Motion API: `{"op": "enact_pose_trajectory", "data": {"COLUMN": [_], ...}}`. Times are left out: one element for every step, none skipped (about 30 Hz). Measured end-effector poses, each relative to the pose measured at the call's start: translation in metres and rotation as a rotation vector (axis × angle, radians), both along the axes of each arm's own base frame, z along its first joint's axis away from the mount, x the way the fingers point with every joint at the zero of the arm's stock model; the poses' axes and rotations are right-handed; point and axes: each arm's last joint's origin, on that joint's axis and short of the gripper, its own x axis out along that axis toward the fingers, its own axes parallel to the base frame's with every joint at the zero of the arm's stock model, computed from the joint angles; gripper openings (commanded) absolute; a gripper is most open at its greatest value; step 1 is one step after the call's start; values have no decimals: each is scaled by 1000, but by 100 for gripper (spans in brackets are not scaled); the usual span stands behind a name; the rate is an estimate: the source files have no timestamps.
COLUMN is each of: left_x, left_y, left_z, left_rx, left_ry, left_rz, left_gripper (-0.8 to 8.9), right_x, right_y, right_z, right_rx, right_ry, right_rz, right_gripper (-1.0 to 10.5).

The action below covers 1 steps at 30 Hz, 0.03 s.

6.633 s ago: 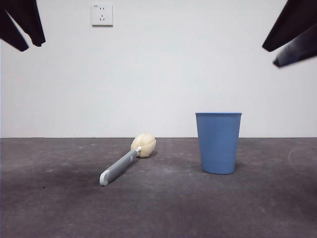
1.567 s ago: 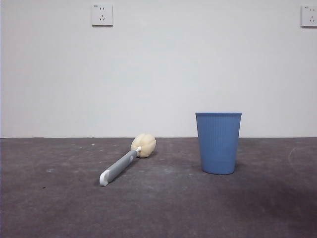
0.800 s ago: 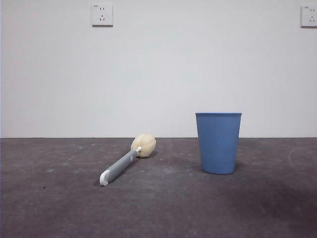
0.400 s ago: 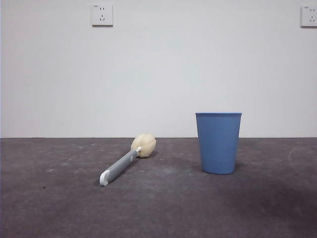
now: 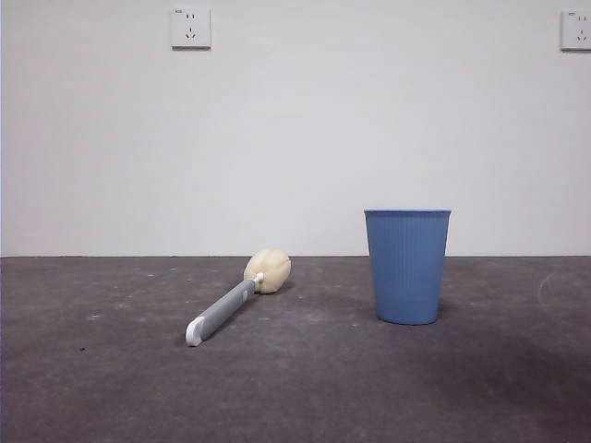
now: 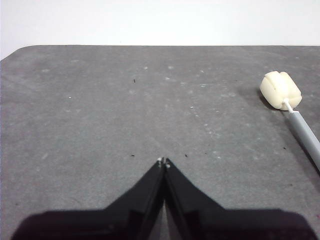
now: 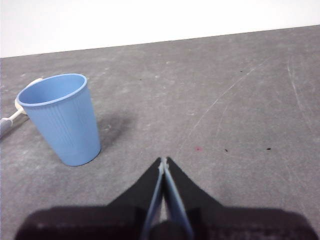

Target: Pick up the cup brush,pick up the cup,insert the brush into the cup,clean the cup,put the cup brush back,put the cup back to the fixed position on the table

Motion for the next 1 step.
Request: {"op": "enact_pose_trajectory", "data": {"left_x": [0], "left_y": [0], "left_z": [0], "left_rx": [0], "left_ry": [0], "left_rz": [0], "left_gripper": [-3], "right_x": [0], "right_y": [0], "right_z": [0], "right_rx": [0], "right_ry": [0], "right_rz": [0], "right_gripper": [2]}}
